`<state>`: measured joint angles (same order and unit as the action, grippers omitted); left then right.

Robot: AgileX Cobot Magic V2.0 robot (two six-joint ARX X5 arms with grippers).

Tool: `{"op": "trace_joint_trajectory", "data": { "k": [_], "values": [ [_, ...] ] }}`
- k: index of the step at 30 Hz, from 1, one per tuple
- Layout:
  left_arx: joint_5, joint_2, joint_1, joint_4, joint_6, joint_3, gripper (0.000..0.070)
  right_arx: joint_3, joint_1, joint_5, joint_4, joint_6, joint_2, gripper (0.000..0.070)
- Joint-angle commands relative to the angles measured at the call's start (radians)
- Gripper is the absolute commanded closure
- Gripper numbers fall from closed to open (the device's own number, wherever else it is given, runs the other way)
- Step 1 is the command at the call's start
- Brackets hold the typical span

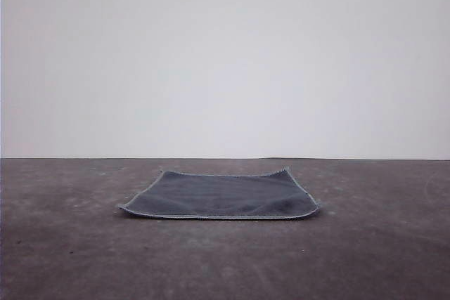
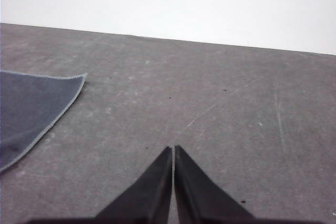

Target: Fold clothes

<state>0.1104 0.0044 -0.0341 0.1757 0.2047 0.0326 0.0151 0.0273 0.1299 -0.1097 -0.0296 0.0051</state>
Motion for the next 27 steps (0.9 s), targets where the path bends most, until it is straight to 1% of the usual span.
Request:
{"op": "trace_joint_trajectory", "data": {
  "k": [1, 27],
  "values": [
    [0.002, -0.001, -0.002, 0.005, 0.006, -0.019, 0.0696, -0.004, 0.002, 0.001, 0.012, -0.005, -0.002, 0.0700],
    [0.001, -0.001, -0.002, 0.005, 0.003, -0.019, 0.0696, -0.004, 0.002, 0.001, 0.013, -0.005, -0.002, 0.0700]
  ]
}}
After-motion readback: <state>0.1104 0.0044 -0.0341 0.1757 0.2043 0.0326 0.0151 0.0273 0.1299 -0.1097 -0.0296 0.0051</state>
